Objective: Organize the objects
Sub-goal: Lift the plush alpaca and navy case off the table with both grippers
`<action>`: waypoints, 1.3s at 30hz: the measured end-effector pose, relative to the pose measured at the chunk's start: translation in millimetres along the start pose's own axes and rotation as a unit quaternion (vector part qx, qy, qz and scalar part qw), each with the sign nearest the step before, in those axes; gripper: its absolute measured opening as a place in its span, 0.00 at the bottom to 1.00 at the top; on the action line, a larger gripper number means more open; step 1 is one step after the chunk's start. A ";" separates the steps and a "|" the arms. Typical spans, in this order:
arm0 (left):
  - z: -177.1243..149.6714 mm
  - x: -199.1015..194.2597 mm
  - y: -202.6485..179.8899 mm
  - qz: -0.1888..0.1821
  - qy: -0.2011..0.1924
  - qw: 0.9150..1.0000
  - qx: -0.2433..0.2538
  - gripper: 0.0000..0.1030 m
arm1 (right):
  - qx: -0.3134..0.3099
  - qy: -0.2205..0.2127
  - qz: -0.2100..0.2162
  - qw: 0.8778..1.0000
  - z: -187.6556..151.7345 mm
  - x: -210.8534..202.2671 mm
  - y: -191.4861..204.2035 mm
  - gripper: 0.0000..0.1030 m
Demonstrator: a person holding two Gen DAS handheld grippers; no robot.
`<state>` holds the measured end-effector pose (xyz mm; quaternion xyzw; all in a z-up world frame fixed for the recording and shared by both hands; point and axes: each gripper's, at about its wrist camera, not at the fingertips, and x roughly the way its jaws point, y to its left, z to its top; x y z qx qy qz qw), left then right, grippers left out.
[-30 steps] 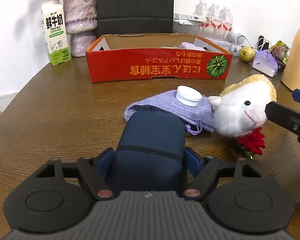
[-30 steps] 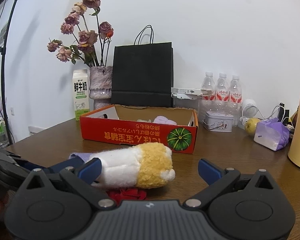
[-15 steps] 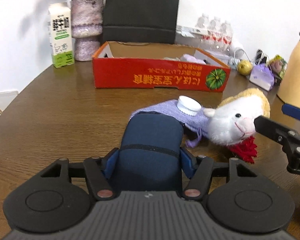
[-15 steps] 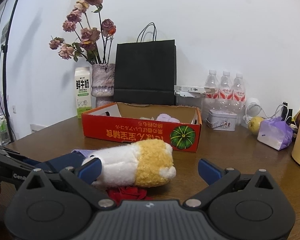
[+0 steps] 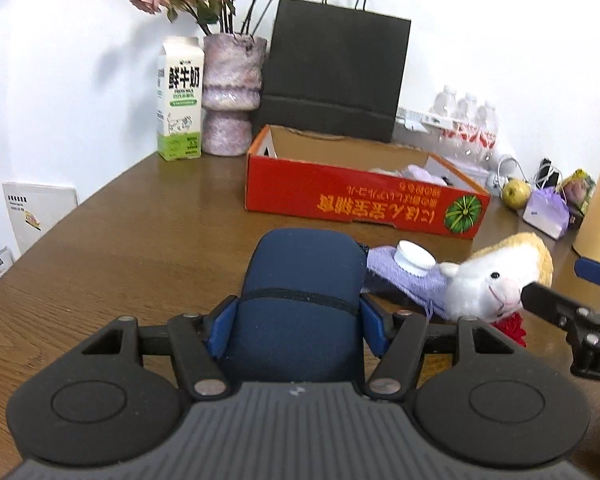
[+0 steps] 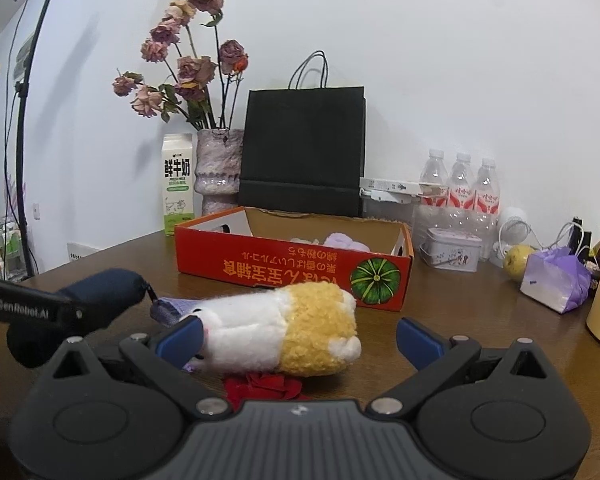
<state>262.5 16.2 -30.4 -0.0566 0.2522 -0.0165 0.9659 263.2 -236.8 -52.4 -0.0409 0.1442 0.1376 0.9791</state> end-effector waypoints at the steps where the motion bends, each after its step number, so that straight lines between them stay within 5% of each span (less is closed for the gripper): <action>1: 0.6 -0.9 0.5 0.001 -0.003 1.000 -0.001 0.62 | -0.003 0.000 -0.001 1.000 -0.2 -0.2 1.1 1.00; 11: 2.4 1.3 14.9 0.008 -0.004 0.999 -0.031 0.62 | -0.025 0.009 0.007 1.000 12.4 10.4 20.1 1.00; 25: 1.6 4.8 18.9 0.002 0.011 0.999 -0.041 0.62 | 0.031 0.113 -0.025 0.993 37.5 66.6 24.9 1.00; 39: 3.3 4.0 20.9 -0.001 0.012 0.999 -0.047 0.62 | 0.024 0.091 0.003 0.996 26.5 69.4 18.9 1.00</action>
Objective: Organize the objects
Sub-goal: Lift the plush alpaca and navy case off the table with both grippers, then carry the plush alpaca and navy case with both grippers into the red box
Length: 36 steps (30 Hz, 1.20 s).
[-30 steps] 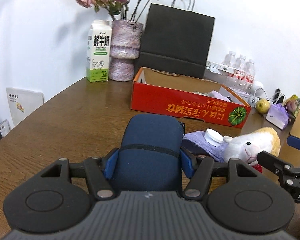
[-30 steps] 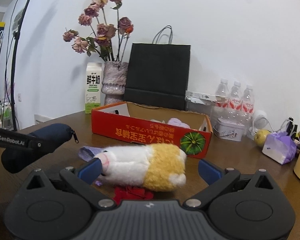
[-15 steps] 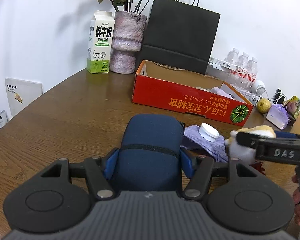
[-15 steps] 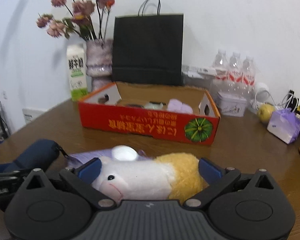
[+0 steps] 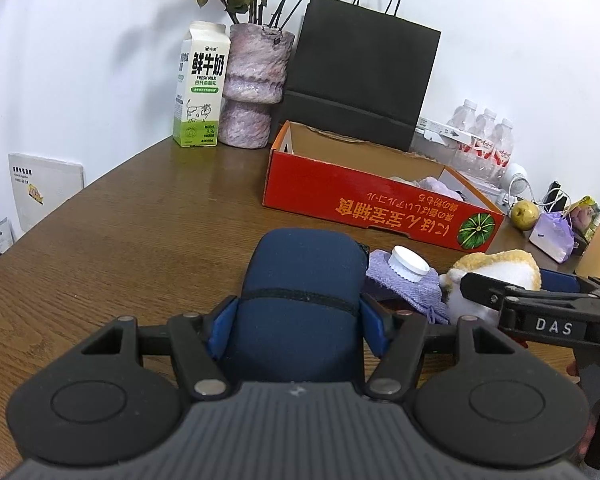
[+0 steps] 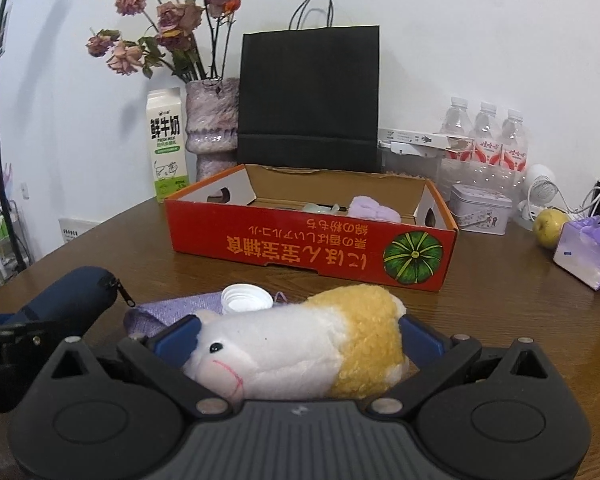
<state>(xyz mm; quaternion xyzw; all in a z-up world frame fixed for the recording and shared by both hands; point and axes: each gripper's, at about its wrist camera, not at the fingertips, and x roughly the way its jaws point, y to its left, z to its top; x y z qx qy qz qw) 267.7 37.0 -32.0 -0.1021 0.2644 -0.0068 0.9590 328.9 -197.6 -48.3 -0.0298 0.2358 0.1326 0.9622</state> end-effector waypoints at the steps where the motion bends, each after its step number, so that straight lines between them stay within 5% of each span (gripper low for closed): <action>1: 0.1 0.3 0.4 0.000 0.001 1.000 -0.001 0.62 | -0.002 0.000 0.000 1.000 -0.2 -0.7 0.6 0.98; 8: -0.8 -0.1 -2.5 -0.003 0.001 1.000 0.005 0.62 | -0.003 -0.025 -0.002 1.000 -4.3 -14.2 0.7 0.84; 12: -0.9 0.5 -4.1 -0.003 0.002 1.000 0.009 0.62 | -0.003 -0.029 0.000 1.000 -5.6 -18.0 0.1 0.85; 17: -1.0 0.9 -3.5 -0.003 0.004 1.000 0.008 0.62 | 0.006 -0.014 0.028 0.999 -1.6 -21.9 -9.9 1.00; 27: -2.2 2.3 -5.9 -0.008 0.013 1.000 0.013 0.62 | -0.101 0.083 0.065 0.989 21.8 5.1 -6.4 1.00; 36: -3.3 0.2 -12.3 -0.005 0.009 1.000 0.024 0.62 | -0.074 0.069 0.082 0.992 13.7 7.0 -14.0 0.93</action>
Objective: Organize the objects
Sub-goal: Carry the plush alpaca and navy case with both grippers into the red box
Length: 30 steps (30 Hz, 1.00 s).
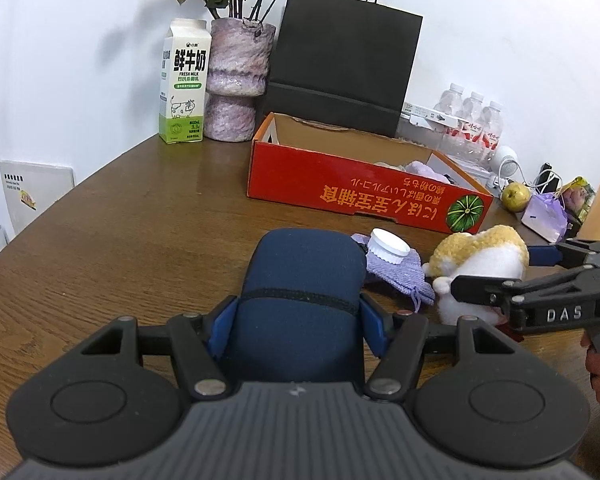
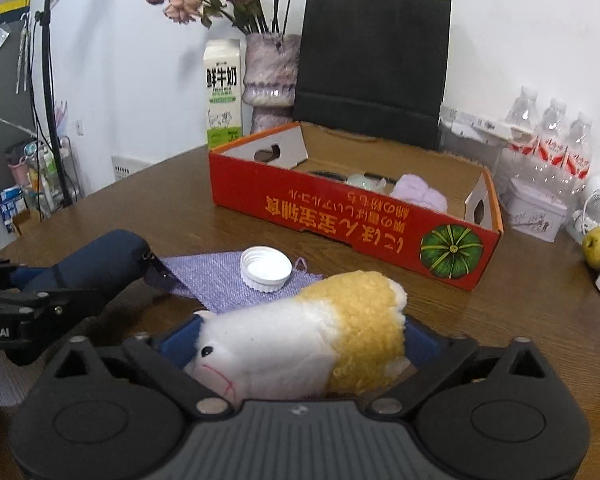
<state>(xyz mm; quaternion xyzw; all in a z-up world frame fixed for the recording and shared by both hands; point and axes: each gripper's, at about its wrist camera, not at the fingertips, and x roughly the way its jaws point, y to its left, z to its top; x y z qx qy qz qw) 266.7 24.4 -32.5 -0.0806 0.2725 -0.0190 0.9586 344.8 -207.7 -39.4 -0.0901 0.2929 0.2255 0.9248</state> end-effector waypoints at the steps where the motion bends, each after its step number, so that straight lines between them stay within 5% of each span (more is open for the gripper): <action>1: 1.0 -1.0 -0.3 0.002 -0.001 1.000 0.000 0.62 | -0.001 -0.005 0.000 1.000 -1.5 -2.2 0.8 0.92; 6: 8.8 -5.6 -4.4 0.002 -0.010 1.000 0.003 0.62 | 0.007 -0.035 0.003 0.999 -5.2 -20.1 1.6 0.84; 30: 91.6 2.7 -52.6 -0.006 -0.078 0.997 0.021 0.62 | 0.036 -0.178 -0.030 0.983 37.9 -50.0 -18.7 0.84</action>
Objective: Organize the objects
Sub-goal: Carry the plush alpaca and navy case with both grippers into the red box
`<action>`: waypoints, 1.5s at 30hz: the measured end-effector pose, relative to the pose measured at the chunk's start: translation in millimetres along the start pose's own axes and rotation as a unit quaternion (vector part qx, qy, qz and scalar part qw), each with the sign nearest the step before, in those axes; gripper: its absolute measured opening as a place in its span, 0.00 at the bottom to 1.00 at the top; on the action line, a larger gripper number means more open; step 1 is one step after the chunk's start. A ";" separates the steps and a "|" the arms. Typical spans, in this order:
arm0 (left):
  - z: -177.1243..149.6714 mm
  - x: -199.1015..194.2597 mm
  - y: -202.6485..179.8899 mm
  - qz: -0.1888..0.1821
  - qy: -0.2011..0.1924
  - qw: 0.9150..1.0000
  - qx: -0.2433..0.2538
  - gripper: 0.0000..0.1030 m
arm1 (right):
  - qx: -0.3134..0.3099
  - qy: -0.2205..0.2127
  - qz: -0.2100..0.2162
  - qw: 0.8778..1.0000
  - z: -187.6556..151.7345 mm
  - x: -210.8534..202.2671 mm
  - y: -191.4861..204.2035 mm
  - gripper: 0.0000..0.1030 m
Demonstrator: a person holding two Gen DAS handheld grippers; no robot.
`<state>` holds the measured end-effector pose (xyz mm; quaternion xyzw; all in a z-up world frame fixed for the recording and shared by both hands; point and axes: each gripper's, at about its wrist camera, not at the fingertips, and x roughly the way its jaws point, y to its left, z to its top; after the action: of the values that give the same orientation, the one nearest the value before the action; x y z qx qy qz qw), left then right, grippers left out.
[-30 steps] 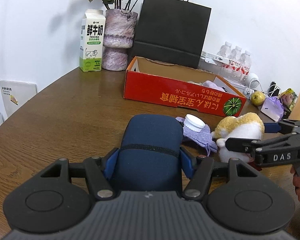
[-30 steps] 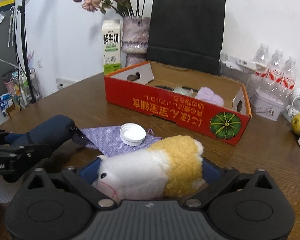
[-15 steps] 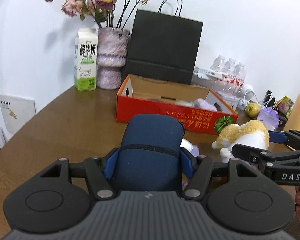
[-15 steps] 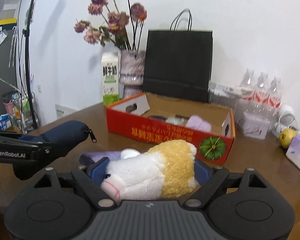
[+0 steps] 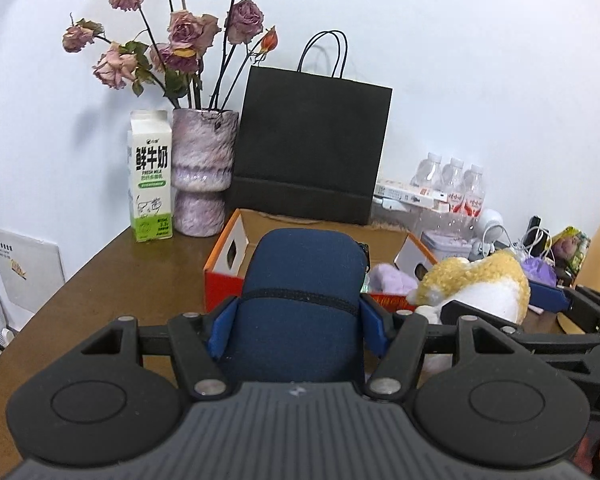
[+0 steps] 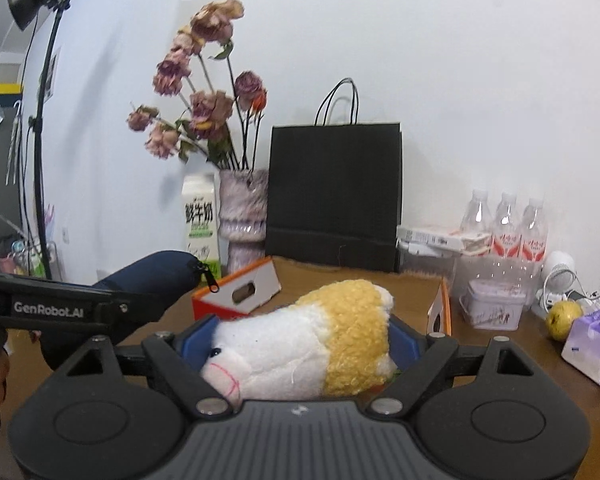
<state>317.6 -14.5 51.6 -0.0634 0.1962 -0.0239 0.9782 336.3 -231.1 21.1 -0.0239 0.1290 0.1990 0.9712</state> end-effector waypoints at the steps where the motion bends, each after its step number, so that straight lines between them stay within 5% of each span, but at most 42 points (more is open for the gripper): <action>1: 2.4 3.3 -1.4 0.000 -0.001 1.000 0.000 0.62 | 0.004 -0.004 0.000 1.000 1.5 2.7 -1.2 0.84; 22: 46.7 88.4 -11.7 0.012 -0.027 0.999 -0.012 0.62 | 0.024 -0.047 -0.020 0.998 27.9 76.9 -35.5 0.84; 45: 62.1 196.7 -7.8 0.035 0.005 0.999 0.012 0.63 | 0.020 -0.002 -0.040 0.999 28.5 178.4 -67.1 0.86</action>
<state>522.7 -29.2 34.6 -0.0442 0.2029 0.0077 0.9782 527.8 -222.2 2.0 -0.0091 0.1297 0.1572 0.9790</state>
